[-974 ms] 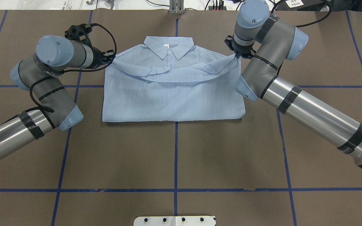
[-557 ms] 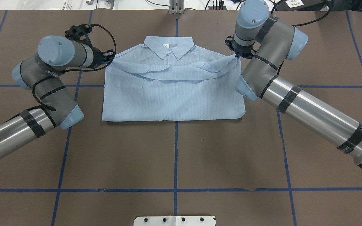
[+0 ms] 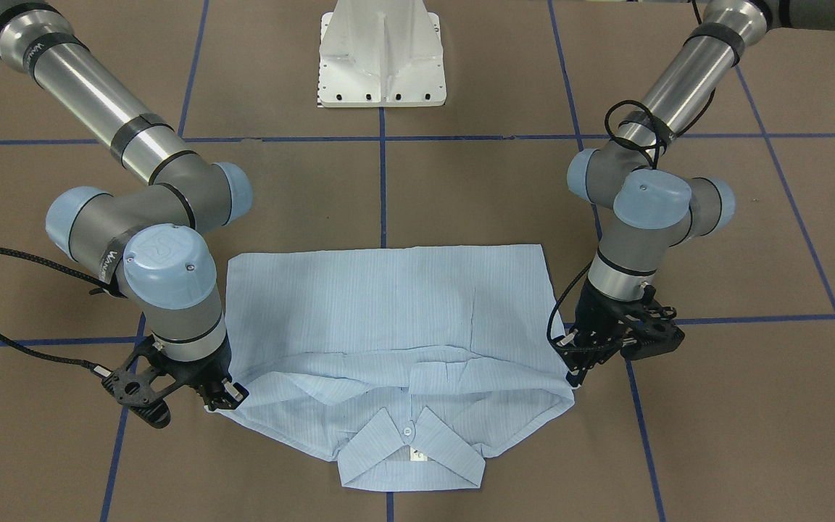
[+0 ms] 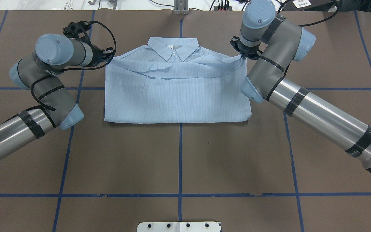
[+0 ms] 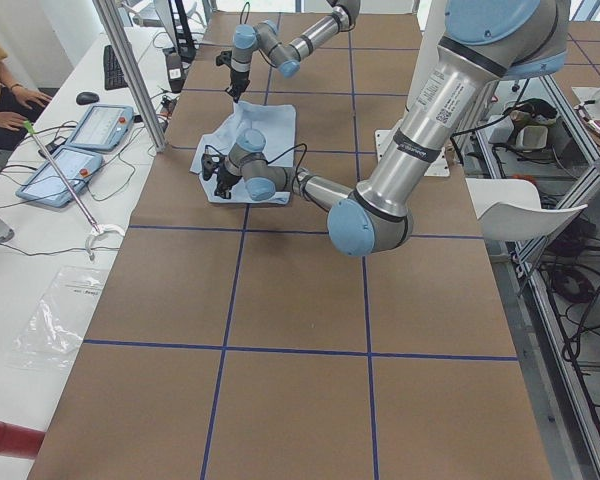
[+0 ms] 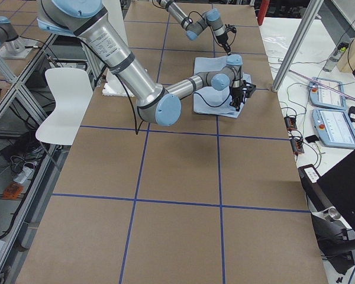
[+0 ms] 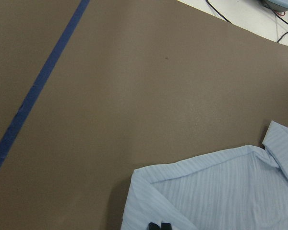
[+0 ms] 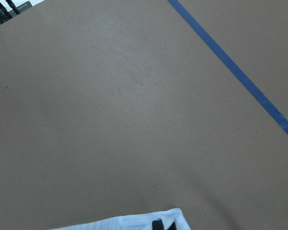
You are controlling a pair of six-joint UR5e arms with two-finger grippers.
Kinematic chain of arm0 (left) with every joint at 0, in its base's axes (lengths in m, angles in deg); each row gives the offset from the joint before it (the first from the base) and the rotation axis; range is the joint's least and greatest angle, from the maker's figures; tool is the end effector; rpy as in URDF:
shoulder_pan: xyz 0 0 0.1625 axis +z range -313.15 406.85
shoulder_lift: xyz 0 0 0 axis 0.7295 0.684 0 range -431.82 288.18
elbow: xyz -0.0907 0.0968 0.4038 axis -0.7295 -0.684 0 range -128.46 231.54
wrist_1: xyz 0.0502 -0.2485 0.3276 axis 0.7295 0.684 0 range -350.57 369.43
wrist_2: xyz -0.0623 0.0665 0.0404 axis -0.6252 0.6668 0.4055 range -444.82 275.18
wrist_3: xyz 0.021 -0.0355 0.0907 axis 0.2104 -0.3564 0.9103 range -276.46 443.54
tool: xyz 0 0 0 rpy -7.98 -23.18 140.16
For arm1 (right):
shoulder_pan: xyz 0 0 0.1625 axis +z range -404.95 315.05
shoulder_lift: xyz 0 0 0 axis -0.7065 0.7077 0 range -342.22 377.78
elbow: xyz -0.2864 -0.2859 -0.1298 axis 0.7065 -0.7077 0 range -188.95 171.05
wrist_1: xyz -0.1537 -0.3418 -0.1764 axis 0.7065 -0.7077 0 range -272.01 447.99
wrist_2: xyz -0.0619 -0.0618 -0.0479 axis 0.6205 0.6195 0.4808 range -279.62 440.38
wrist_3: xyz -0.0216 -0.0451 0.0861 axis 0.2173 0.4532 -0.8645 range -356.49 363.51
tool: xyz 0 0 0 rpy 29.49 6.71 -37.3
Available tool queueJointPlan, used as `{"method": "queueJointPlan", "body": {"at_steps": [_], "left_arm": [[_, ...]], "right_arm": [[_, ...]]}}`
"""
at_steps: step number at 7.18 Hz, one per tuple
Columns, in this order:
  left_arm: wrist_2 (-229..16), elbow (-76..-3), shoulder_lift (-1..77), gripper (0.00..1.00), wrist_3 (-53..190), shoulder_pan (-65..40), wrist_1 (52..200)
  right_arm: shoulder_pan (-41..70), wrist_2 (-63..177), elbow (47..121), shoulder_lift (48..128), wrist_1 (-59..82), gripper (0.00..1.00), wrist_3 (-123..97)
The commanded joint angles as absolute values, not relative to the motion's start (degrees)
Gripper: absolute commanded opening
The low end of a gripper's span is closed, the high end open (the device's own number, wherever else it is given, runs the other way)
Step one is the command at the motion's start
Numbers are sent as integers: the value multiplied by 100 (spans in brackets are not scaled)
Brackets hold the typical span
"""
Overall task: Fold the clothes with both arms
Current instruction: 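Release the hem with both grippers and raise them off the shirt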
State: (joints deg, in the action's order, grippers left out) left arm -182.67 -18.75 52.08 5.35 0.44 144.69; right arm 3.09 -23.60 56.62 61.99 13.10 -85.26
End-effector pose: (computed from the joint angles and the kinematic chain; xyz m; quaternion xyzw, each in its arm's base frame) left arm 0.4325 -0.6278 0.3836 0.1887 0.4611 -0.2252 0.8373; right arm -0.4586 -0.6735 0.3345 0.0245 -0.3305 0.3396 0.8803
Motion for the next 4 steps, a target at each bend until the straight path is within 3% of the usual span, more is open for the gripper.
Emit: {"method": "queueJointPlan", "body": {"at_steps": [1, 2, 3, 4], "left_arm": [[-18264, -1807, 5211, 12, 549, 35, 14574], [-18264, -1798, 5211, 51, 549, 35, 14575], [-18264, -1798, 5211, 66, 558, 35, 14618], [-18316, -1798, 5202, 67, 549, -61, 14915]], "right_arm": [[304, -2369, 5662, 6190, 1310, 0, -8525], [304, -2369, 5662, 6190, 1310, 51, -8517], [312, -2369, 5679, 6181, 1319, 99, -8517], [339, -2377, 5714, 6198, 1519, 100, -8586]]}}
